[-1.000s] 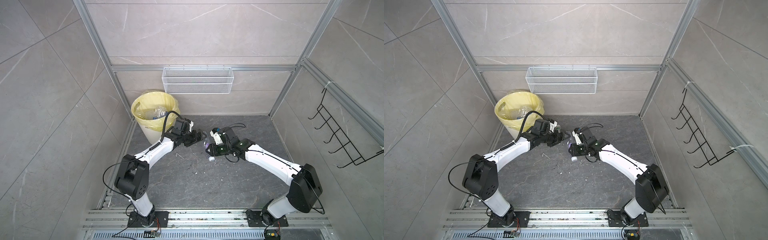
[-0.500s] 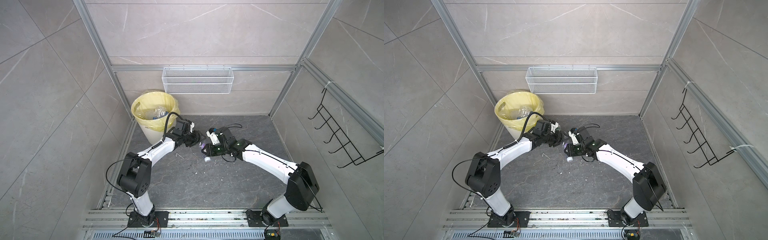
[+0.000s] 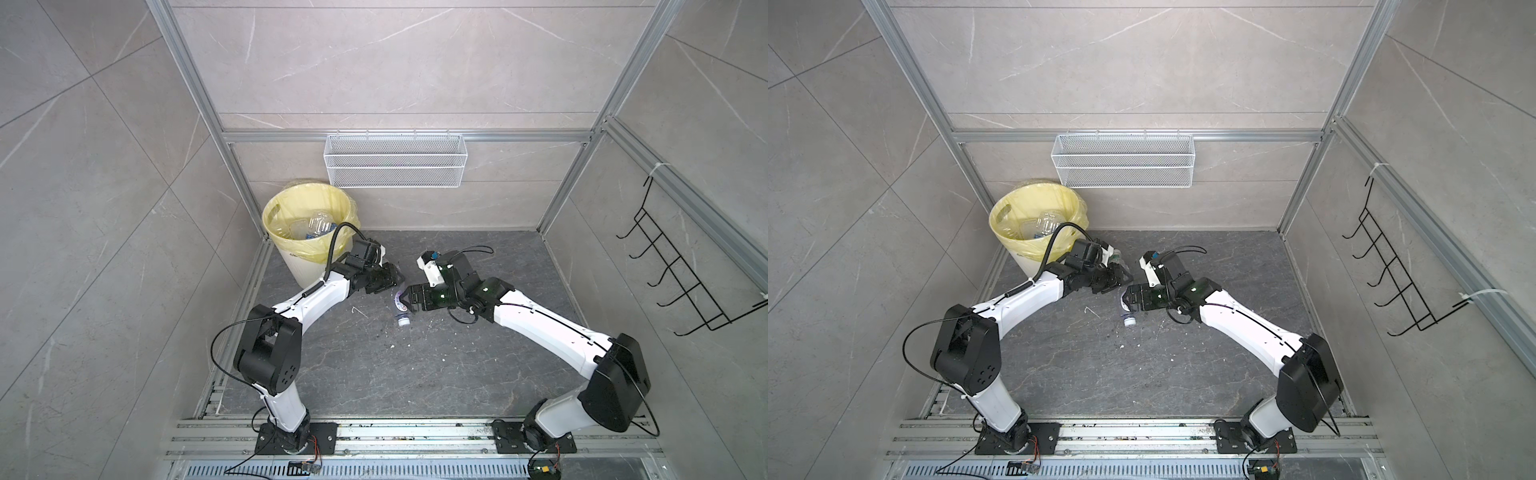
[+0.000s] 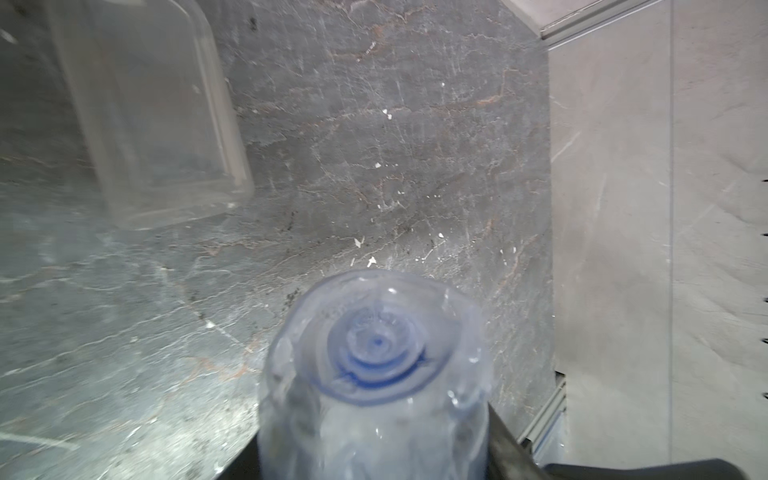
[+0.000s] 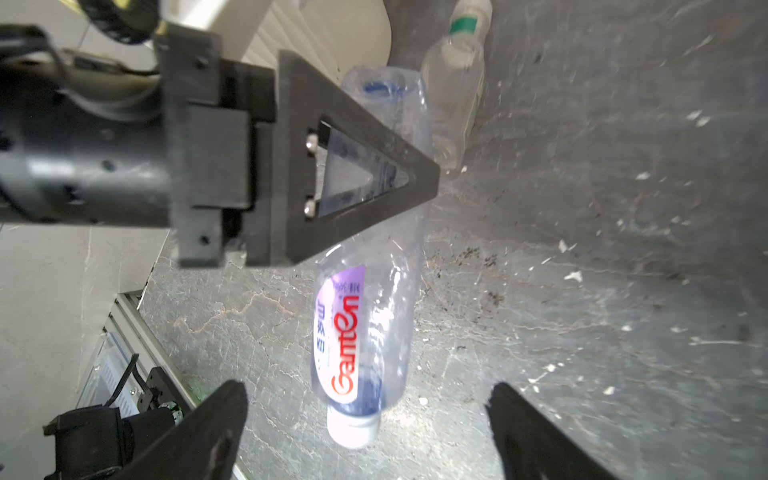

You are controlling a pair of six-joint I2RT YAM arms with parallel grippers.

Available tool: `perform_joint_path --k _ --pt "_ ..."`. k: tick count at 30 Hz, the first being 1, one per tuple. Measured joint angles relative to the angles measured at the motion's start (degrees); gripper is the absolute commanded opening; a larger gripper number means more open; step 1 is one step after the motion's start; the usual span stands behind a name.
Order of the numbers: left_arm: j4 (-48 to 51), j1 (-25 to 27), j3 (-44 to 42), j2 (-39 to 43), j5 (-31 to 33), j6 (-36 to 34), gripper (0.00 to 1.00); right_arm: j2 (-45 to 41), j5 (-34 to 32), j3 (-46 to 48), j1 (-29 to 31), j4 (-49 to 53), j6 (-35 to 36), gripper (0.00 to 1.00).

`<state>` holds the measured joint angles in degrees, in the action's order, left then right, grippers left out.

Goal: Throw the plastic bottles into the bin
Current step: 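Close the left gripper on the bottle's base and open the right gripper, then carry the bottle over the bin with the left gripper while the right withdraws, then open the left gripper over the bin to drop the bottle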

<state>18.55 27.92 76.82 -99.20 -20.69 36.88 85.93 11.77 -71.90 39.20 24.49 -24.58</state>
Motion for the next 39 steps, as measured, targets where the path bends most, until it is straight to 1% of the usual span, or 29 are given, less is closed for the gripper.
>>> perform_joint_path --k 6,8,13,18,20,23,26,29,30,31,32,33,34,35,39 --pt "8.4 0.0 11.3 1.8 6.5 -4.9 0.48 -3.7 -2.2 -2.3 0.0 0.7 1.5 1.00" --pt "11.5 -0.1 16.2 2.7 9.9 -7.1 0.48 -4.4 -2.6 -3.3 0.0 0.7 1.7 1.00" --pt "17.7 -0.9 27.8 3.6 17.9 -11.9 0.48 -4.0 -2.5 -8.8 0.3 0.3 1.7 1.00" --pt "22.4 -3.9 39.5 3.6 24.5 -16.0 0.49 -1.9 -2.1 -15.6 1.8 -1.1 1.7 1.00" --pt "23.6 -5.9 44.6 3.7 26.5 -17.2 0.48 -1.1 -1.9 -16.9 2.4 -1.5 1.7 1.00" --pt "24.2 -10.3 50.0 4.4 27.2 -17.9 0.48 0.0 -1.6 -17.4 3.0 -1.6 1.6 1.00" --pt "24.6 -15.8 53.6 5.0 27.0 -17.8 0.49 1.0 -1.2 -17.3 3.3 -1.6 1.2 1.00" --pt "24.6 -20.9 55.3 5.0 26.6 -17.6 0.50 1.2 -0.5 -17.1 3.5 -1.7 0.5 1.00" --pt "24.7 -22.2 55.8 4.5 26.6 -17.6 0.53 1.3 -0.3 -17.1 3.6 -1.7 0.3 1.00" --pt "25.2 -23.5 57.2 3.3 26.5 -17.5 0.58 1.4 -0.1 -17.1 3.8 -1.7 0.1 1.00" --pt "26.3 -24.8 60.2 0.9 26.4 -17.2 0.65 1.6 0.1 -17.0 4.0 -1.9 -0.1 1.00" --pt "27.3 -25.7 63.2 -1.3 26.1 -17.0 0.76 1.7 0.1 -16.9 4.3 -2.1 -0.2 1.00" --pt "27.8 -26.7 66.2 -4.3 25.4 -16.4 0.89 1.9 0.3 -16.8 4.7 -2.1 -0.3 1.00" --pt "27.6 -27.3 66.5 -5.8 24.9 -16.2 1.00 2.1 0.3 -16.5 5.0 -2.2 -0.3 1.00" --pt "28.6 -28.3 59.4 -6.8 22.1 -14.7 1.00 2.1 0.3 -15.1 6.3 -2.3 -0.7 1.00"
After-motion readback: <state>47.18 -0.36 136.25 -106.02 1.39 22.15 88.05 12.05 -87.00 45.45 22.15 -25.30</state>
